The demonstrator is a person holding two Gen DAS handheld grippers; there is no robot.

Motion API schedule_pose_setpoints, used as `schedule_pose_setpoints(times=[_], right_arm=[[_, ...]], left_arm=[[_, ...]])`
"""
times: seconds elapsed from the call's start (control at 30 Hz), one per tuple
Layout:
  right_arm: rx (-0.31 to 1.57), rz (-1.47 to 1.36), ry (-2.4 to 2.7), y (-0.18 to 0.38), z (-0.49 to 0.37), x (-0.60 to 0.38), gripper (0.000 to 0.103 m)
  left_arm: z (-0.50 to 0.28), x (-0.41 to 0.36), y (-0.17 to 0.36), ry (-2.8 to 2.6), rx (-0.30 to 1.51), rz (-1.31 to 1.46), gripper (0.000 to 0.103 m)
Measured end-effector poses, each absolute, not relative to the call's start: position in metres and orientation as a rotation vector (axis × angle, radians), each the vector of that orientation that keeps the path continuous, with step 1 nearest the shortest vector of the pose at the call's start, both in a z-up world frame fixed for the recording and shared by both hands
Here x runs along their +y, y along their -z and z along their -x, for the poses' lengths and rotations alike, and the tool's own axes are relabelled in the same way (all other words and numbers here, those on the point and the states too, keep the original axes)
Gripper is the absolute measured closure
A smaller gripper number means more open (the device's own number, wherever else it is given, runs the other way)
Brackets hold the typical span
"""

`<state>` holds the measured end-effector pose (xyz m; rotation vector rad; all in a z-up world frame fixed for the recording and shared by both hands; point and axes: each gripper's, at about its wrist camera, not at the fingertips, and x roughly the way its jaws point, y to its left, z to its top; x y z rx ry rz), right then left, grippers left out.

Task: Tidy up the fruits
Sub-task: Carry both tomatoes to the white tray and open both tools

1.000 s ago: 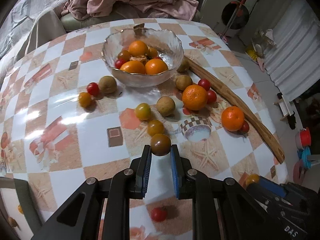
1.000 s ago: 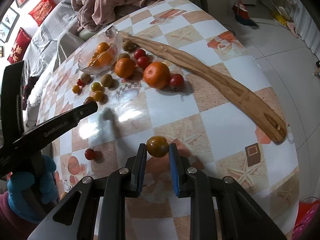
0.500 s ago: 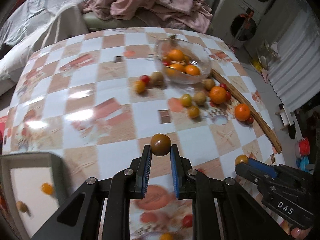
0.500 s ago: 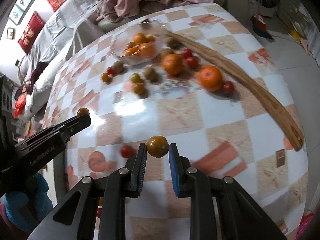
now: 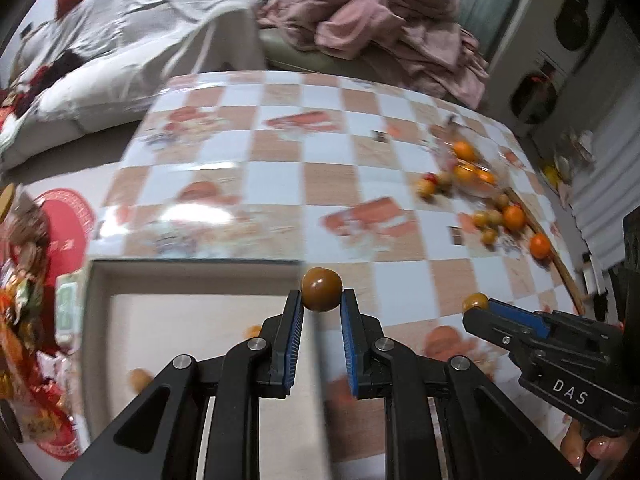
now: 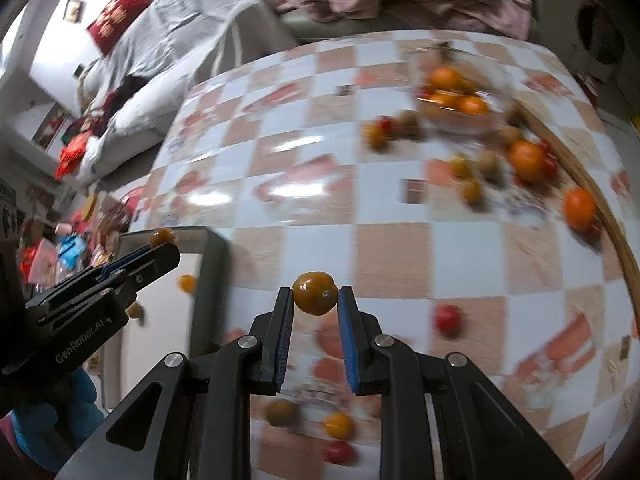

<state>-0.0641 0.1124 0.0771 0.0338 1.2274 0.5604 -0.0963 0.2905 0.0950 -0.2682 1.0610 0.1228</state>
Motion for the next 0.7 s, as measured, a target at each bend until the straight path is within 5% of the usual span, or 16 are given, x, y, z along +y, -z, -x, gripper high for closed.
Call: schedule_pose_setpoints(times=[0.7], right_arm=[[1.350,0.149,-0.728,-0.034,0.124,0.259,0.078]], left_arm=[[0.123,0.408,-0.035,-0.253,1.168,0.223,0.083]])
